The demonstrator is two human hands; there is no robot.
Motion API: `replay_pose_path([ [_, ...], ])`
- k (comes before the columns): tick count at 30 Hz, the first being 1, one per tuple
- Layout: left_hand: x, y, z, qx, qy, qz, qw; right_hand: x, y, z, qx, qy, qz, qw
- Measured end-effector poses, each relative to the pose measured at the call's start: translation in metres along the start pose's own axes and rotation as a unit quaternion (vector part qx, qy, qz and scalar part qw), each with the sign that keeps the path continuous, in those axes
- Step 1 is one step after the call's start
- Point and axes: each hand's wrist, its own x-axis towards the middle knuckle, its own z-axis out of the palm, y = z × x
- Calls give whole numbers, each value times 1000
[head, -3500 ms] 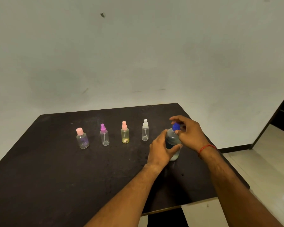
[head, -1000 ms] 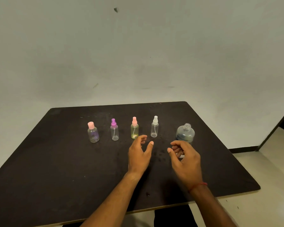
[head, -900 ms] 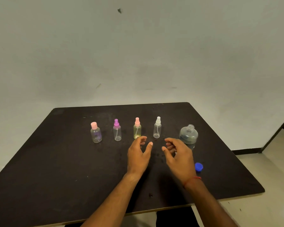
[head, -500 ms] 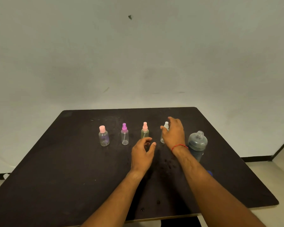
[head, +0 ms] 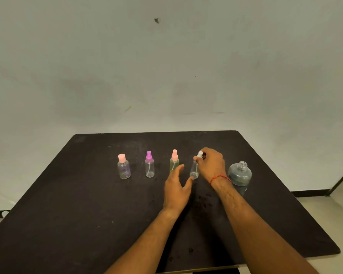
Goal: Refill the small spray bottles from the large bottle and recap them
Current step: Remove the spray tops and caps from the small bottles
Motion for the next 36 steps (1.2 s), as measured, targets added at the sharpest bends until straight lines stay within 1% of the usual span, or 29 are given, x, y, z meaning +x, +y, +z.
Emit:
replay_pose_path([
  [3,3,6,5,1,-24,-5,1000,-14,-5,-8,45,0,-19,999],
  [6,4,10,7,-3,-20,13,1000,-25,-9,-16,79,-12,-37,996],
  [11,-2,18,2,15,3,36,999,-31,-14,-27,66,-43,-65,995],
  [17,-8,25,-2,31,2,39,999,-33,-15,-35,51,-73,-100,991],
  [20,-10,30,-4,32,-10,37,999,-33,-15,-41,54,-89,-122,987],
  [26,-6,31,-11,17,-67,35,997,-36,-13,-50,77,-117,-151,979],
  [34,-11,31,-16,-5,-80,21,997,-42,-14,-53,94,-150,-177,968],
  [36,-13,33,-19,-14,-94,16,995,-43,-13,-53,94,-156,-190,965],
])
